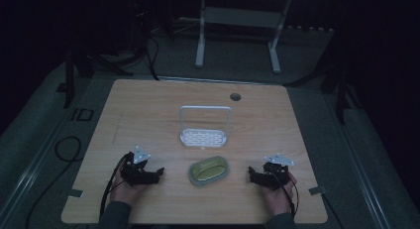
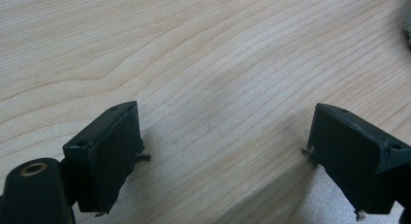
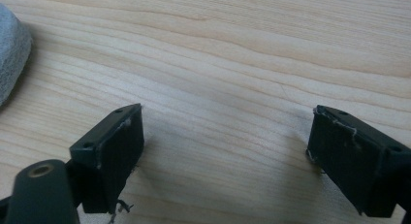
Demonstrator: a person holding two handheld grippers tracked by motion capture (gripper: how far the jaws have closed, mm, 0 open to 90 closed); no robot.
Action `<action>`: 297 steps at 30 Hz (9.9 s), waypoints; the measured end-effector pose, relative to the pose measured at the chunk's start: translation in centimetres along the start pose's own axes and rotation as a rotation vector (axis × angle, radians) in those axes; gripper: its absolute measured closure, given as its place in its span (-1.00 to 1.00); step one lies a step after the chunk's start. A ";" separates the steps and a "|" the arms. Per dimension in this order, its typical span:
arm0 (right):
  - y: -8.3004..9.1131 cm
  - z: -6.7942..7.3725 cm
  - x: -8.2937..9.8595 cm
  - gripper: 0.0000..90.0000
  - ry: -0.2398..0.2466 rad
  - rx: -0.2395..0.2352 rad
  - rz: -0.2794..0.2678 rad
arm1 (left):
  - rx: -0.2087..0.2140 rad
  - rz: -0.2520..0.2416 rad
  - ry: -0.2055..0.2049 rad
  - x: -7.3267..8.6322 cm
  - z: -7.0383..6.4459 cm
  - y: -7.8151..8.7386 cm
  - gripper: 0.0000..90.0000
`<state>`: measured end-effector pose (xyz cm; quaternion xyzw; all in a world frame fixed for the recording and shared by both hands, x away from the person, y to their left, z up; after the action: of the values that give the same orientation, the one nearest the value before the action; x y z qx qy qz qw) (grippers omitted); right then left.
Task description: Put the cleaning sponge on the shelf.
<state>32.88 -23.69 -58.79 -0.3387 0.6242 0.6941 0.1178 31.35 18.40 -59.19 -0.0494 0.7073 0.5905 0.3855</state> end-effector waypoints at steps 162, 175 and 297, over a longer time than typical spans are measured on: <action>0.0 6.3 -0.5 0.25 0.186 -0.145 -0.055 | 0.264 0.545 -0.635 -12.3 -9.3 3.1 0.31; 0.0 6.3 -0.5 0.22 0.189 -0.147 -0.054 | 0.262 0.627 -0.655 -12.5 -9.6 2.4 0.28; 0.0 6.5 -0.5 0.16 0.190 -0.151 -0.051 | 0.174 0.630 -0.772 -15.9 -9.5 1.3 0.59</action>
<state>31.11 -17.39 -58.56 -0.4268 0.5698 0.7005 0.0500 37.21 4.37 -48.51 0.4206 0.5405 0.5921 0.4246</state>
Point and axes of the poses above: each handheld gripper's, and its own axes: y roughly backward along the jaws, x roughly out of its underside, z roughly to its left, the point moved 4 cm from there along -y, roughly forward along the jaws, and after that the axes turned 8 degrees about z, right-handed, at the moved point
